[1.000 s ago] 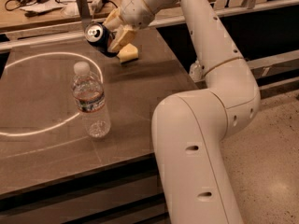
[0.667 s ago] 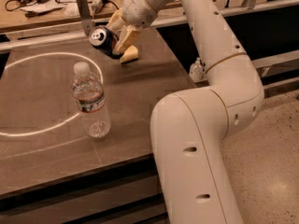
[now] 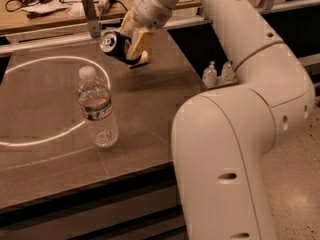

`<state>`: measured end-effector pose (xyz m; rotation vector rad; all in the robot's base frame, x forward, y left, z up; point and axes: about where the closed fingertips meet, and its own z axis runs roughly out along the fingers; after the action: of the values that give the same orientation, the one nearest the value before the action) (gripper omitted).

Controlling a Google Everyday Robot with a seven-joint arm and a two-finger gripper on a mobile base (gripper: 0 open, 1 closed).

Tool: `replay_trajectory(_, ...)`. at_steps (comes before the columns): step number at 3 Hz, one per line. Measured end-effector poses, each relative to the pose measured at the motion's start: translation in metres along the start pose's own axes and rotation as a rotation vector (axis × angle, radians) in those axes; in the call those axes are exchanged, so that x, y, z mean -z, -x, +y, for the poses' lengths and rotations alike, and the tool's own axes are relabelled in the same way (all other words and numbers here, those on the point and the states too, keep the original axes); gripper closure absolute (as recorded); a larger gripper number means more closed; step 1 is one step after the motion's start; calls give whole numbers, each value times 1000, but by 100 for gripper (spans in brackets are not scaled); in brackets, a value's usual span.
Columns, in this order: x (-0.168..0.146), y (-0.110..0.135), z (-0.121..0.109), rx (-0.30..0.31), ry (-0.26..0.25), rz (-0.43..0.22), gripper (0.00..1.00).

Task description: Knock pepsi can over

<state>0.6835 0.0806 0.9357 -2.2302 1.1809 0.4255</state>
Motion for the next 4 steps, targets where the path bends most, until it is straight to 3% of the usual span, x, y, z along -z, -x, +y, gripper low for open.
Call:
replay_trajectory(2, 9, -15, 38, 37, 18, 184, 100)
replay_trajectory(4, 36, -21, 60, 152, 47, 321, 100)
